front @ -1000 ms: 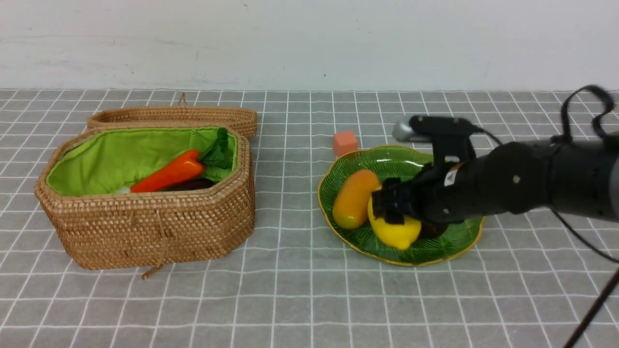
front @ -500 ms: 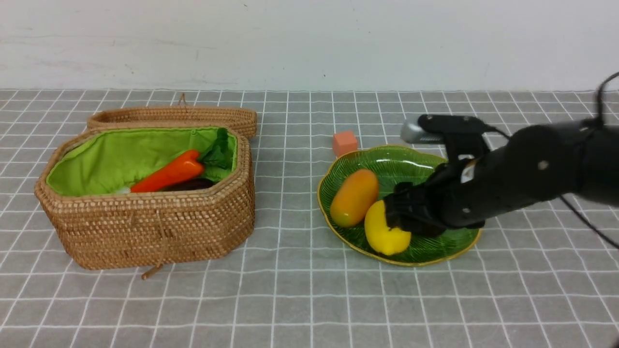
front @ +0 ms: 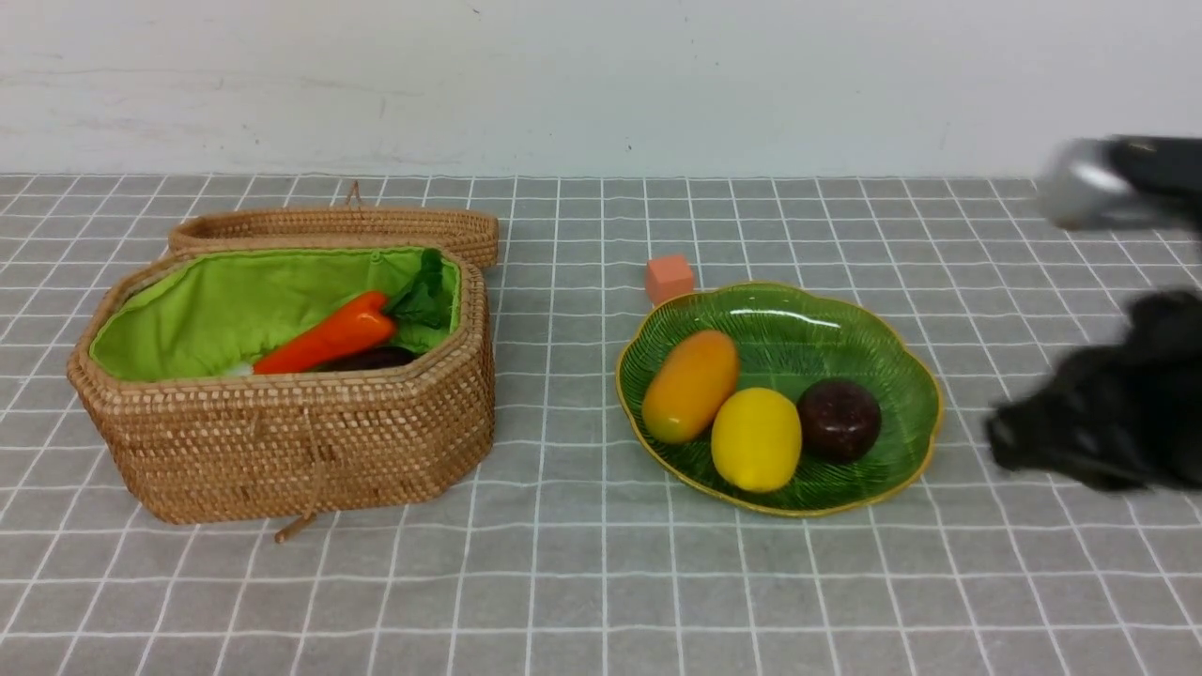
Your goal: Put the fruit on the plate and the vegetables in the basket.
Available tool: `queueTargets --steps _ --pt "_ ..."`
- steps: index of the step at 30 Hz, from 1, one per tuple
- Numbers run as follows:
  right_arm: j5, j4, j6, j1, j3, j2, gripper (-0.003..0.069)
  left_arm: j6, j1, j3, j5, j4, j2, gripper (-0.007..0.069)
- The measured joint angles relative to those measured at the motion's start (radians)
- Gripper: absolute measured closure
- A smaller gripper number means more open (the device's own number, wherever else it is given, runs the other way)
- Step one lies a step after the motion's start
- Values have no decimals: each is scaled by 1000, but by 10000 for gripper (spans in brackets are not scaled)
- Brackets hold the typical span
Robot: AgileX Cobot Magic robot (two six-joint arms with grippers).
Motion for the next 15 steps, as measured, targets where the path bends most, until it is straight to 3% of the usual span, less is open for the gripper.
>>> queueTargets --steps 15 --pt "192 -13 -2 0 129 -269 673 0 0 0 0 0 0 386"
